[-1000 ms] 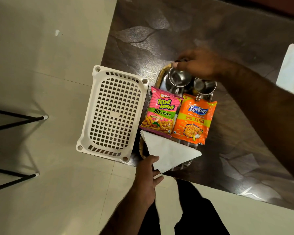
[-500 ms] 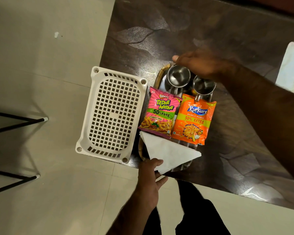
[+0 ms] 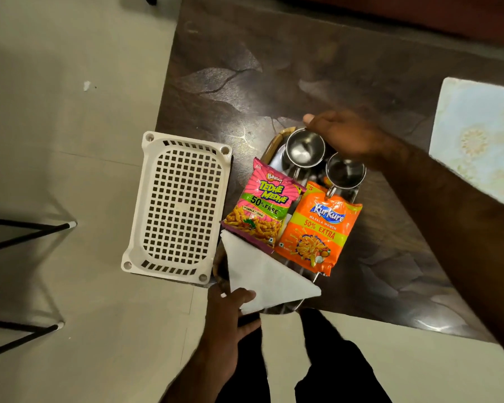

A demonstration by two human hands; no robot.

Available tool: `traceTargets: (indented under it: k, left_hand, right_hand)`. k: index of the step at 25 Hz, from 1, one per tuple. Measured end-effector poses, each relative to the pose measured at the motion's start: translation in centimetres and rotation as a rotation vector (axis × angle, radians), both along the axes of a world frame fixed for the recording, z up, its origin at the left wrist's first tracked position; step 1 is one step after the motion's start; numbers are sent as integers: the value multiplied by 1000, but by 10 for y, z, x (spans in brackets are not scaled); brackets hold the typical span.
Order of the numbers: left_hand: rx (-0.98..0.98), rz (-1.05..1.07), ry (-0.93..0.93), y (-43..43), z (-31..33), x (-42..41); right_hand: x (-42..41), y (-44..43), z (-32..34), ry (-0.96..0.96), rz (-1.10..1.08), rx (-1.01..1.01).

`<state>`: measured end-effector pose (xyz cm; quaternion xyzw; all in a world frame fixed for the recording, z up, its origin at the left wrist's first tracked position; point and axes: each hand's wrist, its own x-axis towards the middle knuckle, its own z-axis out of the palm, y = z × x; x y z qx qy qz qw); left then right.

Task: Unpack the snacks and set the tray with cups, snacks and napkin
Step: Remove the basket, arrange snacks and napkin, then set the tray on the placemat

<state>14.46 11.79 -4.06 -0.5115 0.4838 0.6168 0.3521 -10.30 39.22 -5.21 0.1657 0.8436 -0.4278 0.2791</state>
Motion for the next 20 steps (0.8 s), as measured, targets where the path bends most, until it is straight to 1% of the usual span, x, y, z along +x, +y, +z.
traceTargets:
  k: [4,8,10,15,18,20]
  left_hand:
    - [-63,-125,103,-7,26,-16]
    - [-101,-266,181,13,49,-42]
    - [-99,-299,208,28,55,-56]
    - [-117,-366,279,120,60,-76]
    - [-183,-403,263,192,54,-81]
    - [-194,-426,253,240,47,-85]
  right_hand:
    - [33,33,21,-8,-133,20]
    - [69,83,47,11,-271,23]
    - [82,108,54,-12,-330,7]
    - [121,209,66,-67,-428,39]
    - [142,277,66,-85,-494,43]
    - [157,321,65,-96,-550,39]
